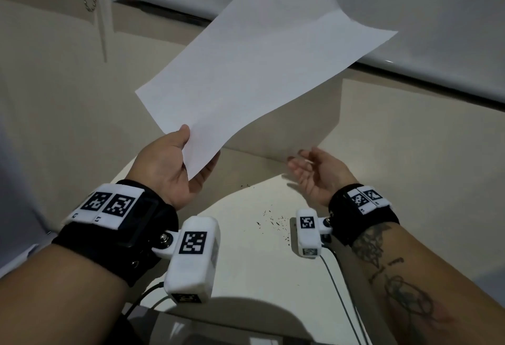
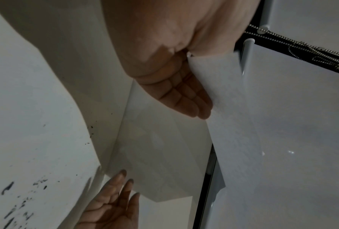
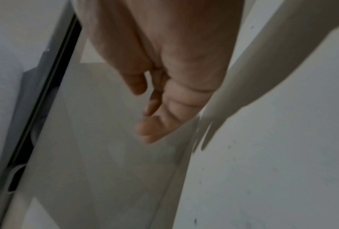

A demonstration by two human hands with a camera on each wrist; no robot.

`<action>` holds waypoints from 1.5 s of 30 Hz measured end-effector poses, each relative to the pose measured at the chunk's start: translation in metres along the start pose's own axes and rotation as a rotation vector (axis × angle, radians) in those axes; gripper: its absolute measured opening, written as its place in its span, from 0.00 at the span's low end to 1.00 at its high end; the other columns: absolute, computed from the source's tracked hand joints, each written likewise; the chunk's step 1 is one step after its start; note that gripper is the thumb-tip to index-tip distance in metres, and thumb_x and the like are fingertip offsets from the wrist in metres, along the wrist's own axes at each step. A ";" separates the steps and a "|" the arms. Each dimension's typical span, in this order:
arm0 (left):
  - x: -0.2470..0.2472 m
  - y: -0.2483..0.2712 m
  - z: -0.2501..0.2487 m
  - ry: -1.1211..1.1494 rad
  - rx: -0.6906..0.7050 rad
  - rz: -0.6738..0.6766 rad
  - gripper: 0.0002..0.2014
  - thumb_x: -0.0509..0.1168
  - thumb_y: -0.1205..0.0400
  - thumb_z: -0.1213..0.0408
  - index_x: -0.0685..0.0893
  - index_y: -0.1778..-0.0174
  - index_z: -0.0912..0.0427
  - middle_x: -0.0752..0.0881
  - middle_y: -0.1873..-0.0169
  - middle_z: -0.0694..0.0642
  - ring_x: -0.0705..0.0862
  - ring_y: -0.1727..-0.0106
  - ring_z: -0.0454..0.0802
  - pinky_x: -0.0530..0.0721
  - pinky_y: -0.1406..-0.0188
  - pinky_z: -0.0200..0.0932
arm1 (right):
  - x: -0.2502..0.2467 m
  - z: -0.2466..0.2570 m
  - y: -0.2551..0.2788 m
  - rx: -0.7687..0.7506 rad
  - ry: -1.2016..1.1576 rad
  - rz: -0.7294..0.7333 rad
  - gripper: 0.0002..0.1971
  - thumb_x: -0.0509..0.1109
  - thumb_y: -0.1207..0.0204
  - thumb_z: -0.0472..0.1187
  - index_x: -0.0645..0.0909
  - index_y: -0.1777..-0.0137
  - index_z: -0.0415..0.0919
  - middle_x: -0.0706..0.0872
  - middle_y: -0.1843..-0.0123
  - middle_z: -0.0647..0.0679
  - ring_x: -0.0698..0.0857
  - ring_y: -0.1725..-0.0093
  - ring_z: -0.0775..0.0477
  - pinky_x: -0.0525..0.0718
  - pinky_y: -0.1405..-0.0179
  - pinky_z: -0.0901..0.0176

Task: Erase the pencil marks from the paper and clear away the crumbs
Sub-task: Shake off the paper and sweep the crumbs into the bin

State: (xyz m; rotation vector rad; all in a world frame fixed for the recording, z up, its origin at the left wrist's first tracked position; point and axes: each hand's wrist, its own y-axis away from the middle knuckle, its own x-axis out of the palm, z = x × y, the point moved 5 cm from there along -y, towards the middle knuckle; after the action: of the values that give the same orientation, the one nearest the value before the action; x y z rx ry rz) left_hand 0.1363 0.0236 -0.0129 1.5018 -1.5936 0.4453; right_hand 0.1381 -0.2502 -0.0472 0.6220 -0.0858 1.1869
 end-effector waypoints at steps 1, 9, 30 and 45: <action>-0.001 0.001 0.000 0.002 0.000 0.001 0.13 0.65 0.14 0.59 0.83 0.36 0.60 0.92 0.52 0.56 0.92 0.62 0.52 0.88 0.70 0.42 | -0.004 0.005 -0.005 -0.075 0.011 -0.085 0.17 0.57 0.12 0.53 0.78 0.53 0.42 0.88 0.60 0.42 0.87 0.65 0.47 0.87 0.64 0.53; -0.002 0.007 -0.009 0.023 0.005 0.021 0.11 0.63 0.13 0.59 0.83 0.39 0.61 0.92 0.54 0.56 0.91 0.62 0.51 0.88 0.70 0.41 | 0.033 -0.028 0.011 0.191 0.255 0.253 0.23 0.54 0.13 0.57 0.78 0.46 0.36 0.90 0.58 0.31 0.92 0.63 0.35 0.91 0.67 0.49; -0.024 0.016 -0.030 -0.043 0.006 -0.024 0.13 0.65 0.14 0.58 0.84 0.37 0.61 0.92 0.53 0.57 0.92 0.63 0.52 0.87 0.72 0.41 | 0.058 -0.030 0.012 0.158 0.453 0.157 0.17 0.59 0.13 0.52 0.79 0.45 0.38 0.87 0.57 0.35 0.89 0.66 0.40 0.89 0.68 0.54; -0.002 0.040 -0.026 -0.217 0.148 0.008 0.10 0.61 0.11 0.62 0.84 0.53 0.62 0.93 0.63 0.55 0.92 0.66 0.49 0.87 0.74 0.41 | 0.008 -0.013 0.080 -0.167 0.625 0.138 0.20 0.61 0.30 0.11 0.73 0.65 0.38 0.76 0.76 0.47 0.76 0.80 0.52 0.77 0.74 0.64</action>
State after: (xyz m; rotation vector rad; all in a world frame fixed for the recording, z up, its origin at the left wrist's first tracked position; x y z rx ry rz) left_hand 0.1079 0.0528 0.0116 1.7034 -1.7663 0.4237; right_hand 0.0671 -0.2192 -0.0223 0.0810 0.3033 1.4449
